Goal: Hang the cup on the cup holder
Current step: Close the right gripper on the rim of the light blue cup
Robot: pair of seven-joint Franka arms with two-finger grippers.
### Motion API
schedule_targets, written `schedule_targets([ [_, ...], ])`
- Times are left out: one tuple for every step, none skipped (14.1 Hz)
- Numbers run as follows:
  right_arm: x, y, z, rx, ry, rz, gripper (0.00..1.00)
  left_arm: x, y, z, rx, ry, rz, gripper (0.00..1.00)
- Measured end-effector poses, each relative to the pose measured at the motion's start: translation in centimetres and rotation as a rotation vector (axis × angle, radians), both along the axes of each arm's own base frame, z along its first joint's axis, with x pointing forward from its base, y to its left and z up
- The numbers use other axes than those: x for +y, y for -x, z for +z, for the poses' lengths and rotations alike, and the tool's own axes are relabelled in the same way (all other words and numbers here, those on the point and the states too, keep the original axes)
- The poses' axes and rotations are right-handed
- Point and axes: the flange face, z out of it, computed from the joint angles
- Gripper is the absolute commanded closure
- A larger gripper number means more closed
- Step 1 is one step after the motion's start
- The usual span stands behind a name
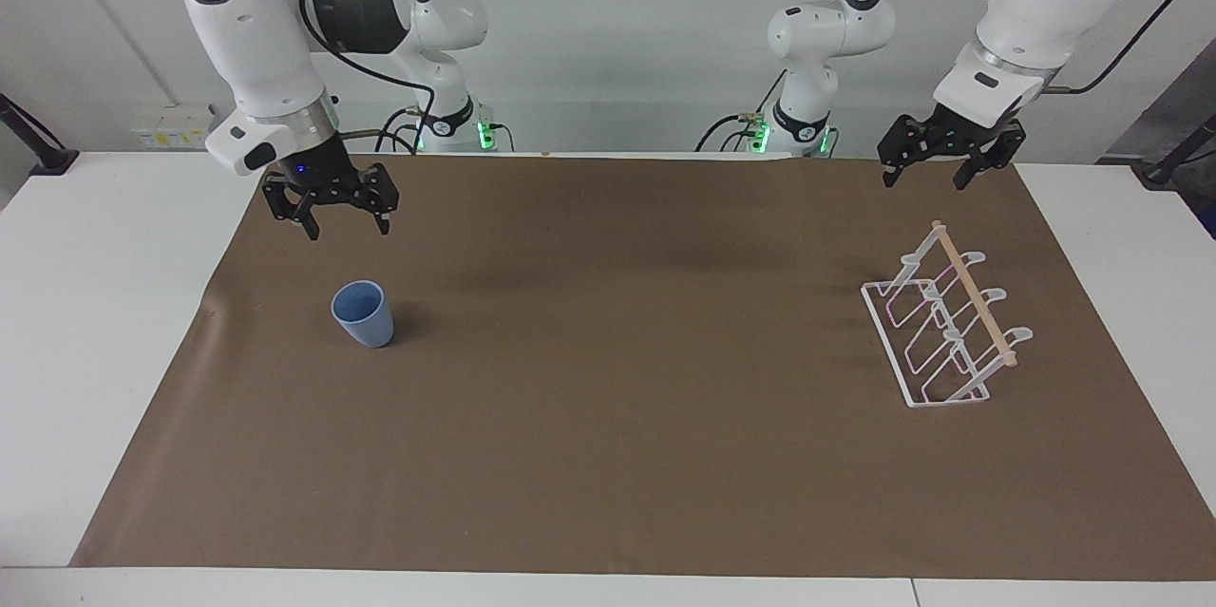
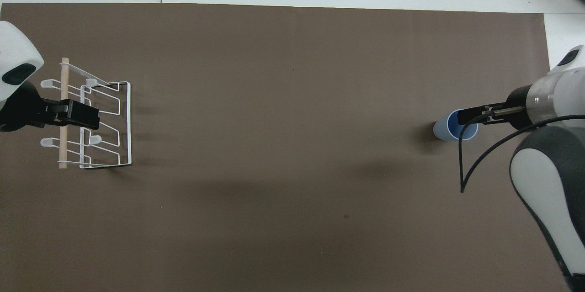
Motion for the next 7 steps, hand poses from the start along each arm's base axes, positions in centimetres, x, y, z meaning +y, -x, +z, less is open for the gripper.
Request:
schedule_targets([
  [0.0, 0.2, -1.7, 0.007, 0.0, -0.001, 0.0, 0.0, 0.0, 0.0, 0.0, 0.0, 0.0, 0.0],
  [0.0, 0.6, -3.9, 0.013, 0.0, -0.002, 0.0, 0.0, 0.0, 0.0, 0.001, 0.0, 0.0, 0.0],
  [0.0, 1.0, -6.2, 0.027, 0.001, -0.003, 0.0, 0.0, 0.0, -0.1, 0.002, 0.0, 0.0, 0.0],
  [0.0, 1.2, -7.9, 0.037, 0.002, -0.004, 0.0, 0.0, 0.0, -0.1, 0.003, 0.0, 0.0, 0.0],
  [0.0, 1.1, -9.4, 0.036, 0.003, -0.004, 0.0, 0.0, 0.0, -0.2, 0.004, -0.001, 0.0, 0.0],
  [0.0, 0.9, -10.7, 0.033, 0.004, -0.005, 0.0, 0.0, 0.0, -0.2, 0.006, -0.001, 0.0, 0.0],
  [0.0, 0.8, -11.8, 0.038, 0.005, -0.006, 0.0, 0.0, 0.0, -0.3, 0.007, -0.001, 0.0, 0.0],
])
